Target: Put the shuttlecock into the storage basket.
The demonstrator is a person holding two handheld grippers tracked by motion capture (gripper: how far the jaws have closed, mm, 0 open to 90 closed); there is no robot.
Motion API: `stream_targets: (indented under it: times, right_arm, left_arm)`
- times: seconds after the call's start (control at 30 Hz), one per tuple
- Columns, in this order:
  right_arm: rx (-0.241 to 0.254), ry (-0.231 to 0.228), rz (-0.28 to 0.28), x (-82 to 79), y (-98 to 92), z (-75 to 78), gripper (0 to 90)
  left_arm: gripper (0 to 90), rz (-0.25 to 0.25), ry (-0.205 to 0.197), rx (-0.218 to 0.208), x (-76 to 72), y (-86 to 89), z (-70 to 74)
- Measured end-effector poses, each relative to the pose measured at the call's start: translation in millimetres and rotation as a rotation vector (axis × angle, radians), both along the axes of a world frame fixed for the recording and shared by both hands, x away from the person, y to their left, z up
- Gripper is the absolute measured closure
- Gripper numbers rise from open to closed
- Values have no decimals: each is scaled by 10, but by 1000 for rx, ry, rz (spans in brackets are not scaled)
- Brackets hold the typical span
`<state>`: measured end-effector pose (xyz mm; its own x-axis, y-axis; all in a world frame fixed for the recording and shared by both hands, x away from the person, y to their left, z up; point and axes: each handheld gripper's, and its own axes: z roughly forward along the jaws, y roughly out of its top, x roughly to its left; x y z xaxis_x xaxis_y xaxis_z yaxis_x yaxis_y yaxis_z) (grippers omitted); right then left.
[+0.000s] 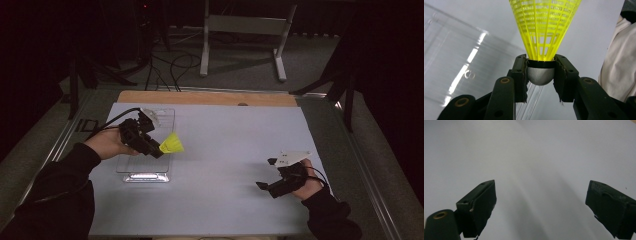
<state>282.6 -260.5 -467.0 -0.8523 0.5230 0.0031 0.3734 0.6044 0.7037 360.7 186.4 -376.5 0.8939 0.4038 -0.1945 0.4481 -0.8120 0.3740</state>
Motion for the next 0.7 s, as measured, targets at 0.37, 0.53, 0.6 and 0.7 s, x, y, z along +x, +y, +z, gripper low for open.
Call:
stream_targets:
  times: [0.37, 0.53, 0.6, 0.7]
  right_arm:
    - [8, -12, -18, -39, -38, -19, 100]
    - [16, -9, -23, -49, -55, -39, 100]
    - [13, -9, -24, -49, -56, -47, 101]
    - [12, -8, -29, -51, -58, -64, 101]
  left_arm:
    - [658, 118, -7, -4, -4, 352, -21]
    - [658, 181, -14, -5, -3, 523, -20]
    - [658, 196, -8, -8, 2, 556, -17]
    - [658, 263, -9, 15, -5, 662, -41]
